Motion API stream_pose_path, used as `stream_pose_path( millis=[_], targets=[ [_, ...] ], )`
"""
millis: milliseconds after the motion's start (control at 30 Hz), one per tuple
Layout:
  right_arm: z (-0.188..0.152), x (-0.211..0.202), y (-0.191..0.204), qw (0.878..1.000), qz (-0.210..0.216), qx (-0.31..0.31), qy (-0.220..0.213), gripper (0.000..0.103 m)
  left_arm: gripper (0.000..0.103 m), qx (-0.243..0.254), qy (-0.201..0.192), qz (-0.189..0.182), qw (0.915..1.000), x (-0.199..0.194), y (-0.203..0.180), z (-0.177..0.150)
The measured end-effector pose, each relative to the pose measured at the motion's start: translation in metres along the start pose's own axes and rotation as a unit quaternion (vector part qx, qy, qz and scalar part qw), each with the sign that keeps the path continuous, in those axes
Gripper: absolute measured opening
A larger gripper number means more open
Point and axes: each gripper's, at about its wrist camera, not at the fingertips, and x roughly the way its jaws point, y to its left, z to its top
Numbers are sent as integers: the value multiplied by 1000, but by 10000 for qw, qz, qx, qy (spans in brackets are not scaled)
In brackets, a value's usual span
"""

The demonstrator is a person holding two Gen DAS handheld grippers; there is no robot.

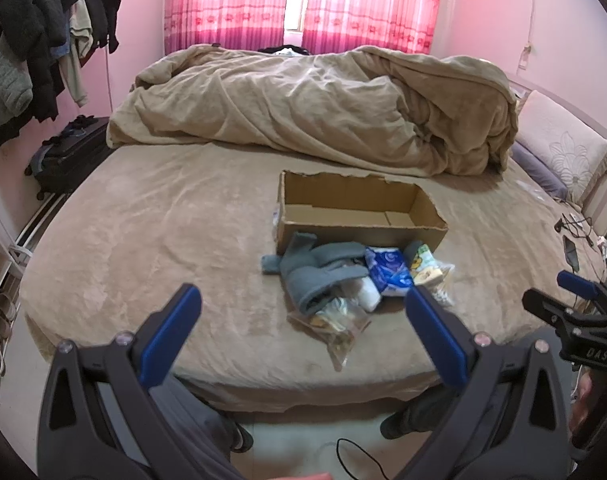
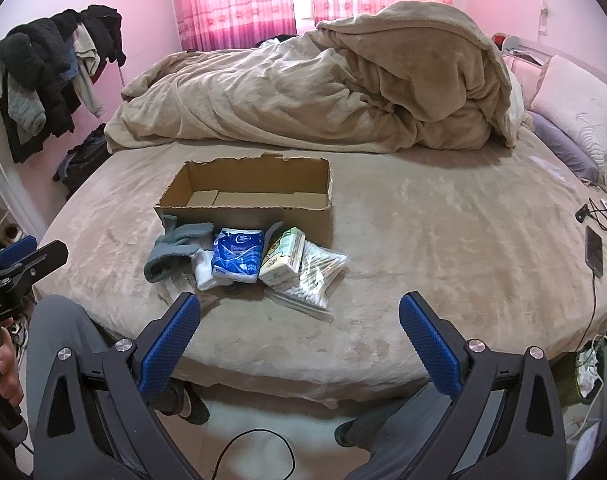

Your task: Organize objects

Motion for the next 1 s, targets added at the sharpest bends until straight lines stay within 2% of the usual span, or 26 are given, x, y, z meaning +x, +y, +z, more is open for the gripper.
stream_pose_path(
  millis=[633, 1000],
  targets=[
    [0, 0, 0, 10000, -5, 2, 4, 101, 102, 48, 18, -14, 10000, 1, -2, 1],
    [-2, 12, -1, 10000, -11, -7, 57, 101, 102, 86, 126, -65, 9999, 24, -3, 0]
  ],
)
